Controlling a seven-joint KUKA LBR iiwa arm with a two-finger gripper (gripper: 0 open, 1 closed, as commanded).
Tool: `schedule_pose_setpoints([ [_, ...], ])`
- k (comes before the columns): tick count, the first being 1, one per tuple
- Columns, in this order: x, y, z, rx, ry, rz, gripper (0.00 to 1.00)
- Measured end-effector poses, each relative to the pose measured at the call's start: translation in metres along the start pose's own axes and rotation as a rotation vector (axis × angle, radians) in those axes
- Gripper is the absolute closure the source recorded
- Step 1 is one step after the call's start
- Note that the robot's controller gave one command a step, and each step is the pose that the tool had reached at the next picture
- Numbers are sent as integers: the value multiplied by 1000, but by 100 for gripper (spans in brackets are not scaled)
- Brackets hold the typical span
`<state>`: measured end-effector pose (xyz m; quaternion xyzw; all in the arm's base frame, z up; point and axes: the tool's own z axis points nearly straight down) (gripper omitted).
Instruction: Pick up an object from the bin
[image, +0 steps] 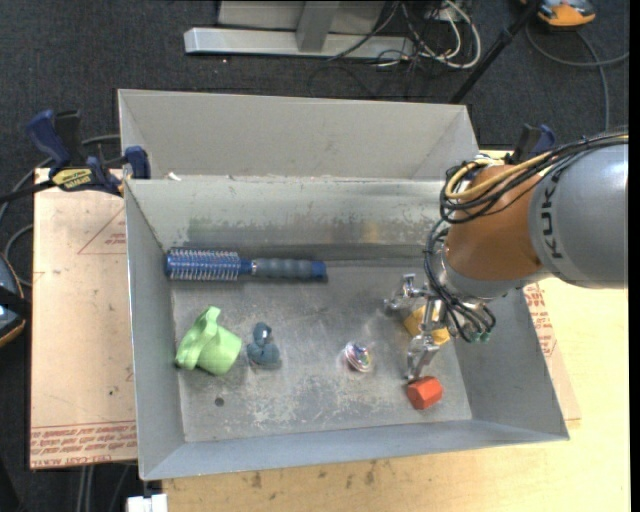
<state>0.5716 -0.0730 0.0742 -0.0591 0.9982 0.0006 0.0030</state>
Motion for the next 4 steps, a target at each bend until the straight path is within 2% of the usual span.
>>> schedule_pose_setpoints([
  [1, 68, 47, -2, 6, -17, -184, 0],
  [2, 37, 75, 0, 4, 3, -266, 0],
  [3, -11, 125, 0, 3, 4, -442, 0],
  [4, -12, 125, -3, 2, -1, -441, 100],
])
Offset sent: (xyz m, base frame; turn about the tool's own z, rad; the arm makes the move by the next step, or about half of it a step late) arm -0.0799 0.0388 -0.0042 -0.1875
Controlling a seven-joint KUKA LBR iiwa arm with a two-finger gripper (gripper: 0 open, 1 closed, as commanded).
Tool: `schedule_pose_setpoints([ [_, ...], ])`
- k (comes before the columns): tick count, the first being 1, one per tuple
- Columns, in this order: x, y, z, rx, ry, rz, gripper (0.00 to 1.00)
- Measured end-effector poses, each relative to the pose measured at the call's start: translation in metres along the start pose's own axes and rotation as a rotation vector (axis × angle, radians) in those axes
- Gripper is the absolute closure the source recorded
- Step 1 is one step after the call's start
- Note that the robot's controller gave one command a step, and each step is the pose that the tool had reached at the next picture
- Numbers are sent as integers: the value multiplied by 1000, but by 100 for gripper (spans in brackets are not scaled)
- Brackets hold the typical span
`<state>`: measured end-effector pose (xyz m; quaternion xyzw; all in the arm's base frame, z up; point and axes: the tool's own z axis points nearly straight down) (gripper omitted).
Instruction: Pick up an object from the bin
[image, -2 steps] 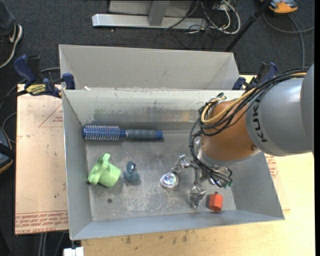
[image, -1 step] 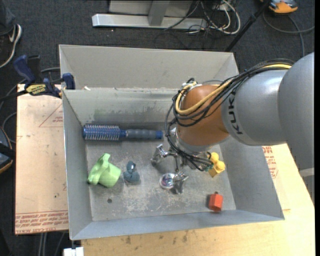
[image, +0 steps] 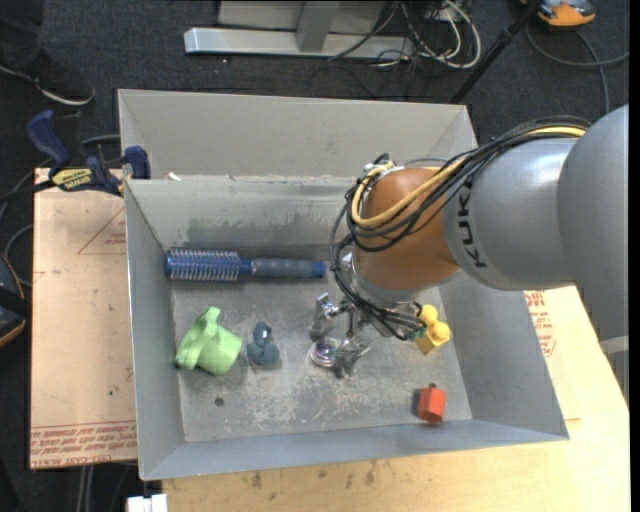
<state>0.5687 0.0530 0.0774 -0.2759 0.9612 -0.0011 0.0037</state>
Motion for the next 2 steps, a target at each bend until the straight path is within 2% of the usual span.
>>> schedule_pose_setpoints([
  [1, 8, 13, -2, 10, -17, 140, 100],
  [2, 29, 4, -166, 1, -4, -51, 100],
])
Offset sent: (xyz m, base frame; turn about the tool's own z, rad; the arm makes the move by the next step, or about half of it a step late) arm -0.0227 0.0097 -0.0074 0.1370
